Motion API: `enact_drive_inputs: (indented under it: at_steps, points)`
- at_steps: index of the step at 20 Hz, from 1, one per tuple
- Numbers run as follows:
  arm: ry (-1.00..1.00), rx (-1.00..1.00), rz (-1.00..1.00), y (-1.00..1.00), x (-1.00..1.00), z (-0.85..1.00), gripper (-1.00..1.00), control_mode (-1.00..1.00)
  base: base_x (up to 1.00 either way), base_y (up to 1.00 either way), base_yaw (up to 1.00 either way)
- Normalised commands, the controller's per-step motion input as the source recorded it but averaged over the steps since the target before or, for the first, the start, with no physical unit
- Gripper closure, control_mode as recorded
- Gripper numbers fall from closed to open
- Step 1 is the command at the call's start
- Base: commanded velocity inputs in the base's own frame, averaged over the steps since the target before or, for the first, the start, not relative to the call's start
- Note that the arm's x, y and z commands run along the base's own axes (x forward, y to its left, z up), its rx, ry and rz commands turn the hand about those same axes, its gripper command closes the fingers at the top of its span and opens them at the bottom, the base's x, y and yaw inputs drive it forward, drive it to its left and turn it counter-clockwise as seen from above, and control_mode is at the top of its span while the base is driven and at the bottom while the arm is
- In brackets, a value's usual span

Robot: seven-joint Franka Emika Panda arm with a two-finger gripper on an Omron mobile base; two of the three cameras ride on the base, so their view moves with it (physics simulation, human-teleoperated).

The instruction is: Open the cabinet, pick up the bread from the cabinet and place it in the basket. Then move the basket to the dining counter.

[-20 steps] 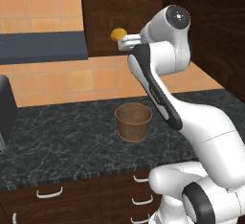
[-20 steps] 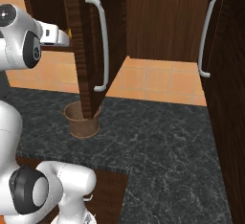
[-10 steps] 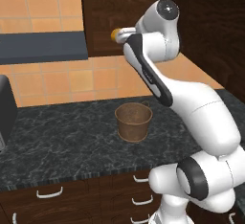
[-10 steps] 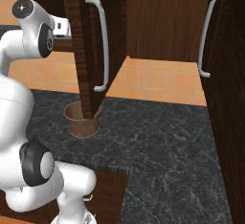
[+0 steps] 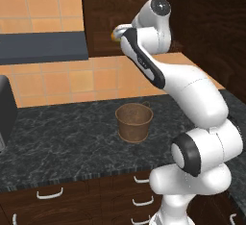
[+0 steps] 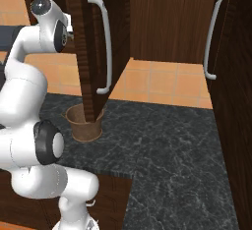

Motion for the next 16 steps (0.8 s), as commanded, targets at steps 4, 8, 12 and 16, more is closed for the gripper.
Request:
enact_drive_inputs:
  at_steps: [4, 8, 12, 16]
  points:
    - [0.01, 0.0, 0.0, 0.0, 0.56, 0.0, -1.0, -1.0, 0.0, 0.0, 0.0]
    - [0.05, 0.0, 0.0, 0.0, 0.5, 0.0, -1.0, -1.0, 0.0, 0.0, 0.0]
    - [0.02, 0.0, 0.0, 0.01, 0.36, 0.0, -1.0, -1.0, 0.0, 0.0, 0.0]
    - [0.0, 0.0, 0.0, 0.04, 0.2, 0.0, -1.0, -1.0, 0.0, 0.0, 0.0]
